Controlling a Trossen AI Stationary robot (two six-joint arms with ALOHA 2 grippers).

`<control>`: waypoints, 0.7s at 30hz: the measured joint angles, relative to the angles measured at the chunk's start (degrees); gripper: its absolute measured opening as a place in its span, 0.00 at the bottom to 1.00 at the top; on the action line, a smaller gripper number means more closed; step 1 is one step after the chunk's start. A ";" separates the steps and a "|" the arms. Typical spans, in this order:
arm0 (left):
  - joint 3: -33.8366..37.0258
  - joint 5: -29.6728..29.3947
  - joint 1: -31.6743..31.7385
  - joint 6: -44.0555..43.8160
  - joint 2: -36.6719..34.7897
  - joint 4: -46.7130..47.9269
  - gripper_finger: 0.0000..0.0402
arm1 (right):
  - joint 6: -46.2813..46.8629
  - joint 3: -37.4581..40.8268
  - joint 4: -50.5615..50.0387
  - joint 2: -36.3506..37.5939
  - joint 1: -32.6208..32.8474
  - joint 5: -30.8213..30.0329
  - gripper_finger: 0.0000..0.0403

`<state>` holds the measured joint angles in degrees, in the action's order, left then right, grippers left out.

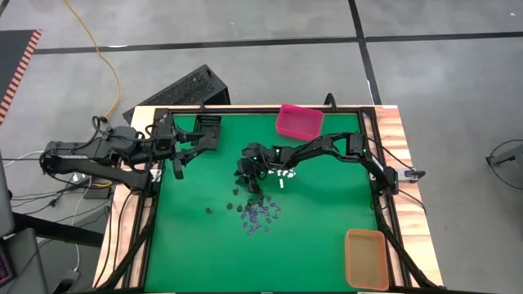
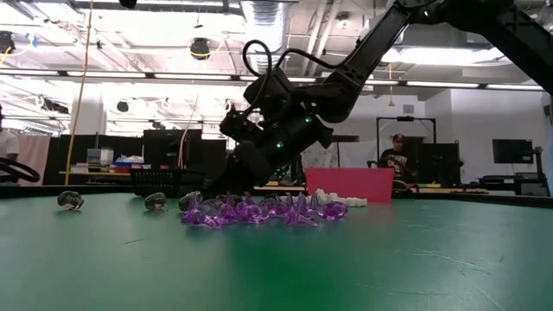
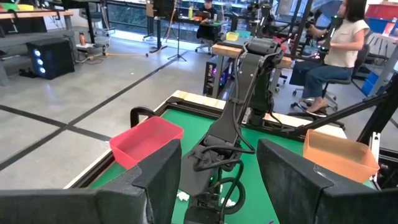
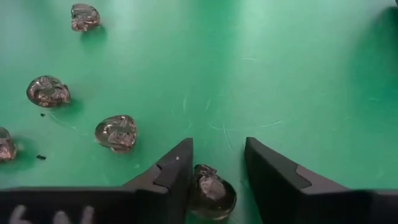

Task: Sort Halloween decoration
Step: Put the brown skull toy into the black bin

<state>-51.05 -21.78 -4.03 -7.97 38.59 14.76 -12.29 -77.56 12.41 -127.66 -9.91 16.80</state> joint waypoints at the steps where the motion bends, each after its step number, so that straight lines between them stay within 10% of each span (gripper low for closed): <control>1: 0.00 0.00 0.00 0.00 0.00 0.00 0.50 | -0.46 0.04 -0.08 0.00 0.00 0.00 0.38; 21: 0.00 -0.09 0.00 0.51 0.00 -0.13 0.50 | 0.17 0.34 -0.46 2.26 -0.20 -0.35 0.25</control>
<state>-51.05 -21.87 -4.03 -7.46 38.59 14.63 -12.12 -77.22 11.94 -125.40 -10.11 16.45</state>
